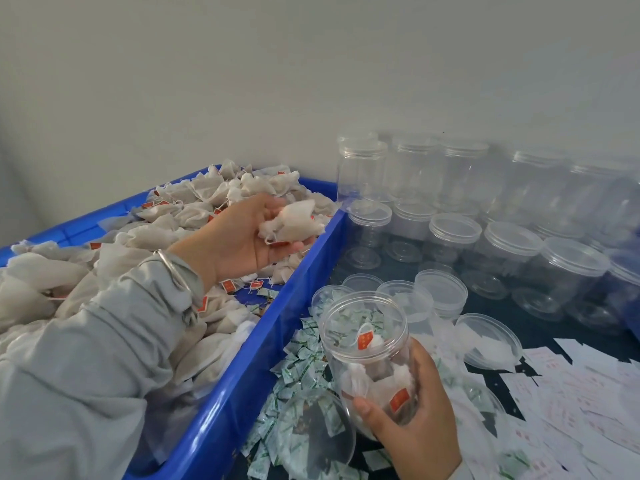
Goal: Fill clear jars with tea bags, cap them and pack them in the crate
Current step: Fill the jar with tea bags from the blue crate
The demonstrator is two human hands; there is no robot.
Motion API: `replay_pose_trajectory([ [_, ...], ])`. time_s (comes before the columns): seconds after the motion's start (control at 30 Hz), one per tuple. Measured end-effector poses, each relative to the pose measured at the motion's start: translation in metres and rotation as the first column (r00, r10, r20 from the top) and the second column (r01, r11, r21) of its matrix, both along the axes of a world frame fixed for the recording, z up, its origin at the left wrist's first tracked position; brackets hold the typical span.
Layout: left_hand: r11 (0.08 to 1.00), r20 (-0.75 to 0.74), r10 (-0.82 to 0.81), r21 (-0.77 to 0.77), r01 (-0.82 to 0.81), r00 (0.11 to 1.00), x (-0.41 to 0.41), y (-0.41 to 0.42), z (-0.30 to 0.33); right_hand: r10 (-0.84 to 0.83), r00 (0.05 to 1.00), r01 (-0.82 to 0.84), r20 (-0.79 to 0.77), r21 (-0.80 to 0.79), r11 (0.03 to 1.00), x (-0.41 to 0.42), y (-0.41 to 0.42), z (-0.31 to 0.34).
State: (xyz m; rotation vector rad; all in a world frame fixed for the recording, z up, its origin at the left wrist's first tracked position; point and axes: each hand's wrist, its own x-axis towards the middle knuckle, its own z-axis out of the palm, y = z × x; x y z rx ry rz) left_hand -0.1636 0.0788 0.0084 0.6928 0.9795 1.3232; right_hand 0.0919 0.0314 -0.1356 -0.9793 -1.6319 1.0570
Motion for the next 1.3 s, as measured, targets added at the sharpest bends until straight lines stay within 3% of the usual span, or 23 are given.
replay_pose_trajectory([
  [0.17,0.969,-0.198,-0.21,0.085,0.23,0.958,0.033,-0.013,0.002,0.017,1.0,-0.018,-0.003,-0.031,0.999,-0.001,0.0,0.001],
  [0.33,0.94,-0.441,-0.272,0.069,0.334,0.855,0.056,-0.021,-0.002,0.01,1.0,-0.01,-0.007,-0.037,0.999,-0.001,0.001,0.0],
  [0.4,0.927,-0.617,-0.226,0.1,0.36,0.753,0.063,-0.024,-0.005,-0.002,1.0,0.001,-0.018,-0.037,0.999,-0.002,0.002,-0.001],
  [0.5,0.901,-0.883,0.013,0.214,0.378,0.469,0.07,-0.029,-0.009,-0.017,1.0,0.016,-0.023,-0.031,0.999,-0.003,0.002,-0.001],
  [0.57,0.867,-0.933,0.075,0.235,0.438,0.352,0.073,-0.032,-0.009,-0.014,1.0,0.014,-0.021,-0.031,0.999,-0.003,0.003,-0.001],
  [0.73,0.789,-0.96,0.214,0.28,0.547,0.183,0.072,-0.034,-0.011,-0.019,1.0,0.018,-0.023,-0.041,0.999,-0.003,0.003,-0.002],
  [0.83,0.775,-0.945,0.26,0.327,0.54,0.2,0.073,-0.034,-0.013,-0.011,1.0,0.01,-0.012,-0.041,0.999,-0.003,0.003,-0.002],
  [1.1,0.807,-0.936,0.172,0.312,0.501,0.306,0.077,-0.028,-0.02,-0.012,1.0,0.012,0.003,-0.033,0.999,-0.002,0.004,-0.003],
  [1.2,0.836,-0.888,0.253,0.401,0.375,0.385,0.068,-0.026,-0.014,-0.021,1.0,0.021,0.009,-0.019,1.0,-0.001,0.004,-0.006],
  [1.3,0.875,-0.856,0.395,0.461,0.148,0.334,0.04,-0.014,-0.007,-0.013,1.0,0.013,-0.006,0.002,1.0,-0.001,0.005,-0.01],
])
